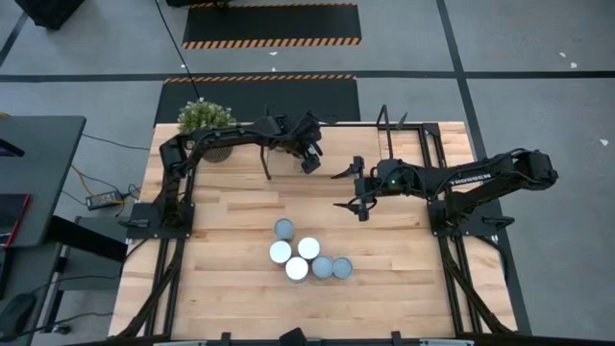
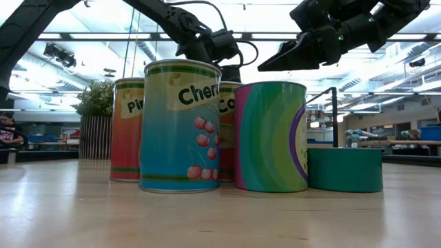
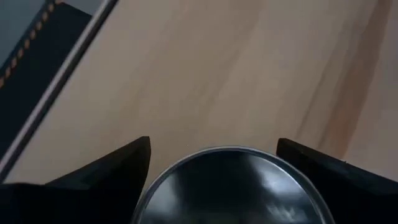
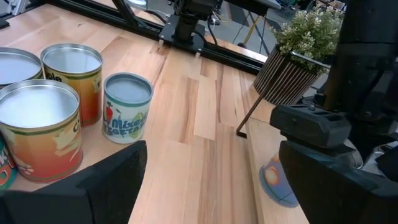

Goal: Pick and place cans onto a shelf
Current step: Put the canned peaches on the shelf

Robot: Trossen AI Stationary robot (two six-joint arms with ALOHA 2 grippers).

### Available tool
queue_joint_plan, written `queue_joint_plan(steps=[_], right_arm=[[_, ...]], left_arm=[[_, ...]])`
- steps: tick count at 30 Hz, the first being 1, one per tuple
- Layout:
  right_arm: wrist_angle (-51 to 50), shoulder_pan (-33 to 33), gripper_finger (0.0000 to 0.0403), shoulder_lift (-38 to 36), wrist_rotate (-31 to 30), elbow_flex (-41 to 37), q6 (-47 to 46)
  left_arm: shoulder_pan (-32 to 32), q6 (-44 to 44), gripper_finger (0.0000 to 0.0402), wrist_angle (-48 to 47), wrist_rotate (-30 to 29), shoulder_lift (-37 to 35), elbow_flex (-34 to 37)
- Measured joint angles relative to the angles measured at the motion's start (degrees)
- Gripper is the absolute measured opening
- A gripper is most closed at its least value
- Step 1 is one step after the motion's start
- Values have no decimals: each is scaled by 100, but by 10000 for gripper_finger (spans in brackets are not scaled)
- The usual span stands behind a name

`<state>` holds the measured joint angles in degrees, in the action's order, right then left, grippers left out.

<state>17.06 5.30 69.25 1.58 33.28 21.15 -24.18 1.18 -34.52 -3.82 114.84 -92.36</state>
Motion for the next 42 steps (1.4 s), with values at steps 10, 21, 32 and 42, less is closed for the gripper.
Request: queue_joint_plan(steps=[10,21,32,42], right_arm=[[0,9,373,0,0,0,0],[0,78,373,0,-70,2,-62],[22,268,373,108,-26,2,-146],[1097,735,373,1309,7,149,-13]], left_arm=[[-10,-175,355,164,-51,-70,0],[120,-683,355,-354,-438,-159,-875],[518,-1085,353,-1468,-738,-193,-1436],[1007,-1153,318,-2393,-1603,-509,-1436]])
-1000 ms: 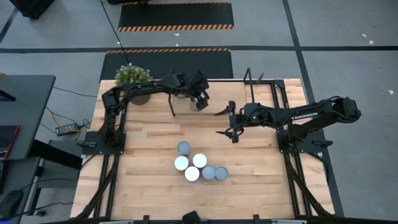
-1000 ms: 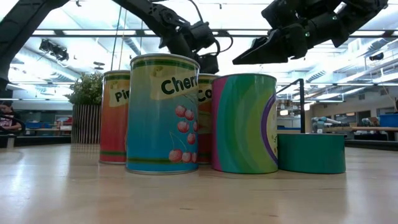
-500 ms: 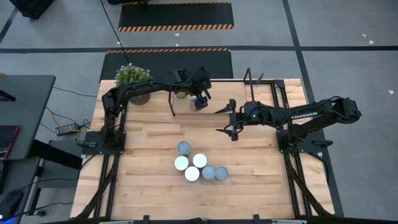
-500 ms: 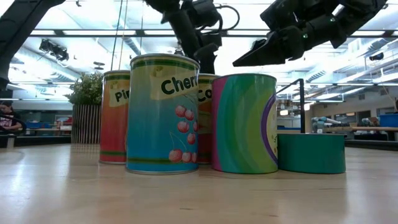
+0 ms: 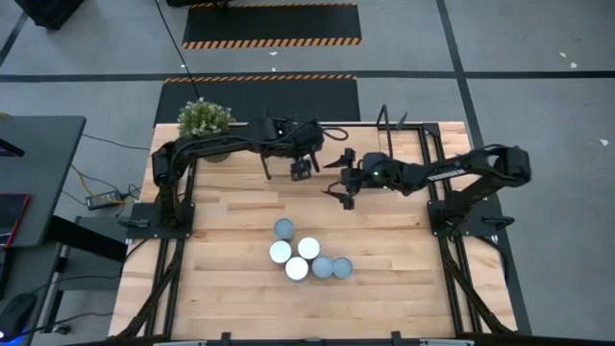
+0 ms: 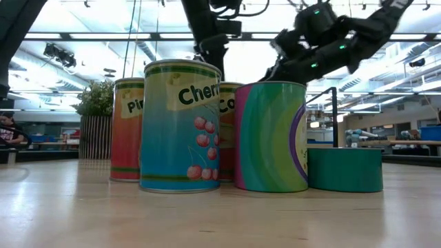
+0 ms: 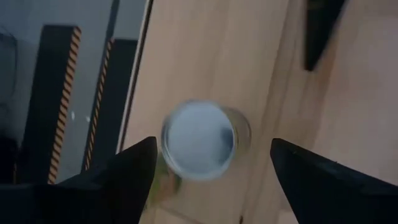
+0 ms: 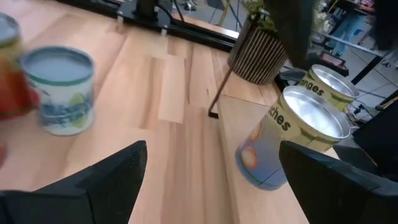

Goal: Pick and place cans onto a shelf
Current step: Put the canned peaches on the shelf

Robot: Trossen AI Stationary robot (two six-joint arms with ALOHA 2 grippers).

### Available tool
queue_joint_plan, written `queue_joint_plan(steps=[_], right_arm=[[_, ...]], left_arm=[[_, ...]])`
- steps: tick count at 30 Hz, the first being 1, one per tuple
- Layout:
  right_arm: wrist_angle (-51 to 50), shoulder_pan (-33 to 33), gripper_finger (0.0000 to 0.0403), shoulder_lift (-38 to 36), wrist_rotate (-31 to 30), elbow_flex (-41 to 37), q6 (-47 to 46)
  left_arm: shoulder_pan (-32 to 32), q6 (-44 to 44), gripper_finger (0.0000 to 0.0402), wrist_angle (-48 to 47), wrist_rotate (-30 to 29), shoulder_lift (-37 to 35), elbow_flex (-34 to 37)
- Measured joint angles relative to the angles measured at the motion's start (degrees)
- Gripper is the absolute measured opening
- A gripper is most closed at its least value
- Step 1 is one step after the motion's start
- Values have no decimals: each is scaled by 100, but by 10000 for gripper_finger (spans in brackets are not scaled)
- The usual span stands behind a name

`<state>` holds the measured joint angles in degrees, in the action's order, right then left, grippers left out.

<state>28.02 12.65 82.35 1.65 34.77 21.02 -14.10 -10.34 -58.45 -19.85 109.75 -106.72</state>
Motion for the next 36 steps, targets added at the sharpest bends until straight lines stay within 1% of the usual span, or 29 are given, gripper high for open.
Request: queue_joint_plan(steps=[9,13,17,22,26,29,32,36], right_arm=[[-487,422,373,998,57,908,-52],[-881,534,373,1344,58,1313,-54],[-896,614,373,1621,60,1561,6],[-884,723,373,1707,114,1711,214],[-1057,822,373,1588,68,1724,283],[-1247,938,373,1574,323,1722,273],[-1126,1026,373,1643,635,1727,275],[-1116,1113,373,1753,795,1877,397]], left_arm=[[124,388,300,-740,-11,-80,3],[188,415,295,-877,-172,-224,3],[220,522,294,-912,-365,-437,3],[244,728,295,-935,-418,-681,1],[281,985,295,-1053,-397,-797,0],[335,1132,295,-1251,-357,-866,3],[410,1255,295,-1347,-326,-904,3],[541,1315,295,-1359,-303,-911,3]])
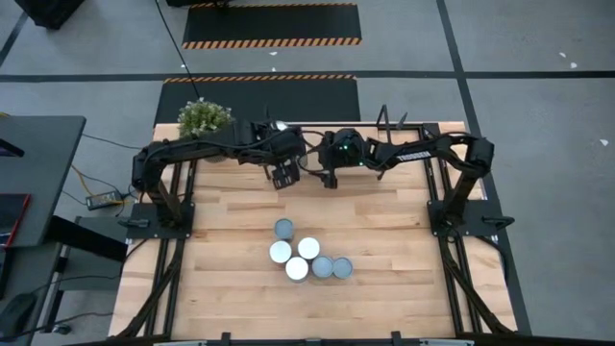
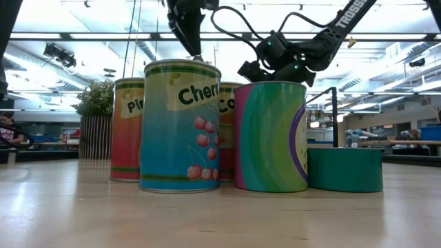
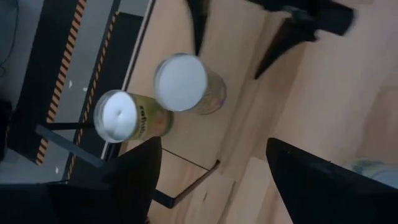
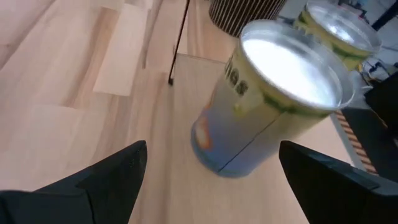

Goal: Pick and place cans onto a shelf
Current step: Put the canned peaches on the shelf

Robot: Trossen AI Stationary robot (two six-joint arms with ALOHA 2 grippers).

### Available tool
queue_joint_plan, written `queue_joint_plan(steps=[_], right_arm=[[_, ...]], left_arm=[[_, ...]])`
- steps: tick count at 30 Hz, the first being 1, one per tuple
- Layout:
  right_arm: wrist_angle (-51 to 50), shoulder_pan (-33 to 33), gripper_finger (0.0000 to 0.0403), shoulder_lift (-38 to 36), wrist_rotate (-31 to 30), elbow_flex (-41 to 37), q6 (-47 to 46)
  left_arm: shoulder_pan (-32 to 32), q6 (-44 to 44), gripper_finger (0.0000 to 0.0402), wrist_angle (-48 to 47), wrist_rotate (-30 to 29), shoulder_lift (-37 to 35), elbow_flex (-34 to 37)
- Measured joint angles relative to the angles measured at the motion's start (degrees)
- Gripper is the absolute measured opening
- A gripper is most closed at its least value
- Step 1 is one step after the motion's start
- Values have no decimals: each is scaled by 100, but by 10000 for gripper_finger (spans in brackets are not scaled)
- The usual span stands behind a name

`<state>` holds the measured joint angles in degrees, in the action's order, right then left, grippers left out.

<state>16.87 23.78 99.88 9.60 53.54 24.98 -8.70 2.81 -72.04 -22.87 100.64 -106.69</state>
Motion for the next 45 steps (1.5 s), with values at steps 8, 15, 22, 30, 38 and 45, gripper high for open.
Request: queue_joint_plan(steps=[8,15,22,30,38,45], right_arm=[[-344,196,373,438,666,717,347],[-803,224,373,876,893,1243,563],[-767,224,373,844,1403,1245,584],[-693,224,373,800,1456,1243,548],[-483,214,373,778,1615,1247,567],[-304,187,373,780,1685,1247,565]], left_arm=[[163,-42,295,-55,7,0,0],[166,146,295,-234,22,0,0],[240,300,295,-435,151,0,2],[412,411,295,-627,153,0,2],[482,453,295,-674,152,0,4],[484,531,295,-674,207,0,4]])
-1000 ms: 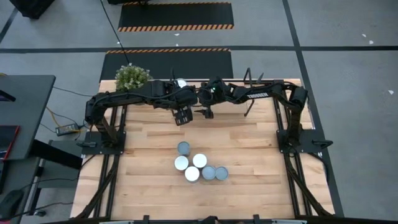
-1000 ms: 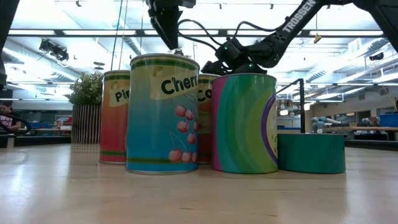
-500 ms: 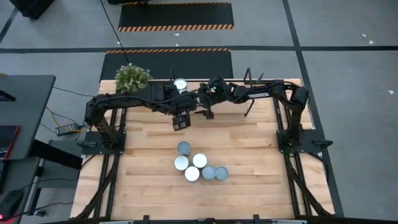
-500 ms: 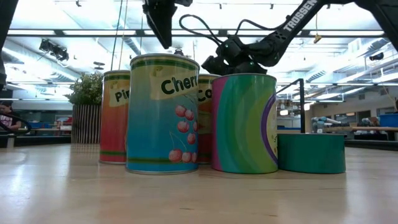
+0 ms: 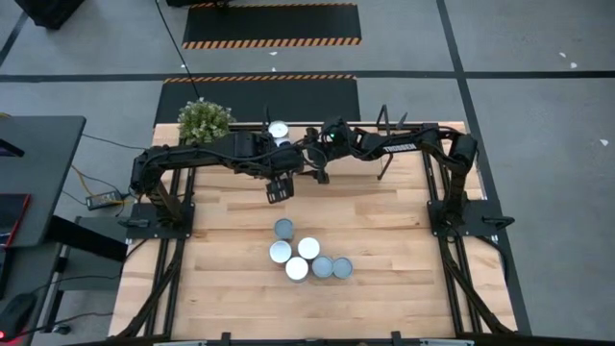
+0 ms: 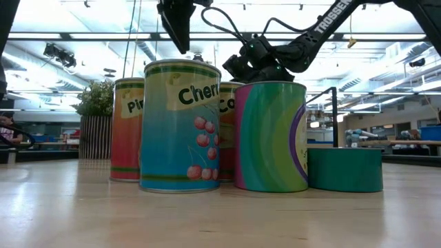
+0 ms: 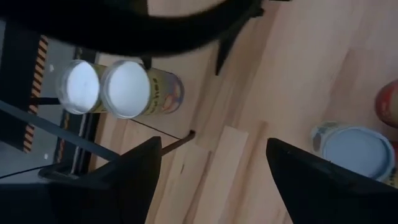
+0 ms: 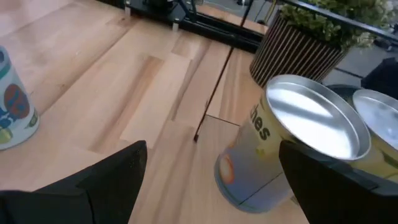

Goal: Pick and place cans onto a shelf
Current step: Put the canned peaches on the shelf, then put the canned pineapple on the shelf

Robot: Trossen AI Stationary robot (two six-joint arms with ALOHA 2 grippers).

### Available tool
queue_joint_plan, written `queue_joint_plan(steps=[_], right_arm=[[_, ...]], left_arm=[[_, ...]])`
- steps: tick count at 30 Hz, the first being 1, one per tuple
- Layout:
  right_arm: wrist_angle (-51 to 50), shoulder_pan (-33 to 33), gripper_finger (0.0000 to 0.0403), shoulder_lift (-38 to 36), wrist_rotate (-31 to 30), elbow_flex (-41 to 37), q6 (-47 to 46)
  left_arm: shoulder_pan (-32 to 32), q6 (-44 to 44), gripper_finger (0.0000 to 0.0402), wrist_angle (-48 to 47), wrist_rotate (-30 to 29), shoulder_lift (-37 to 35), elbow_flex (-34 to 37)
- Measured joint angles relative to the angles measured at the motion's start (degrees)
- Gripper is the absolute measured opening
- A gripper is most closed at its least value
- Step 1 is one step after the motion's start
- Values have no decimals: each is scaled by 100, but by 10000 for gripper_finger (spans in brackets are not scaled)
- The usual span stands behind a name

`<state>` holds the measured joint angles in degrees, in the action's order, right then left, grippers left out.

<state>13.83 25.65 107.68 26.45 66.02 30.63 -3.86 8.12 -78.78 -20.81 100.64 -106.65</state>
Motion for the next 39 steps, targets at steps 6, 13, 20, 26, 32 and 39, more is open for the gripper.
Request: queue_joint_plan(steps=[6,13,20,26,32,39], right_arm=[[-528,0,373,-265,-266,-5,11],[-160,268,373,-79,-333,-8,203],[503,348,373,412,-141,71,-13],[419,215,373,490,-116,109,-3],[246,220,373,417,-350,111,6],[-1253,223,373,-141,-368,111,-9]], left_arm=[[0,-22,295,-2,307,2,0],[-2,27,295,13,299,2,0],[-2,140,295,-37,305,7,0],[-2,126,295,-35,304,7,0],[-4,153,295,-52,305,7,0],[27,470,295,-303,692,7,19]])
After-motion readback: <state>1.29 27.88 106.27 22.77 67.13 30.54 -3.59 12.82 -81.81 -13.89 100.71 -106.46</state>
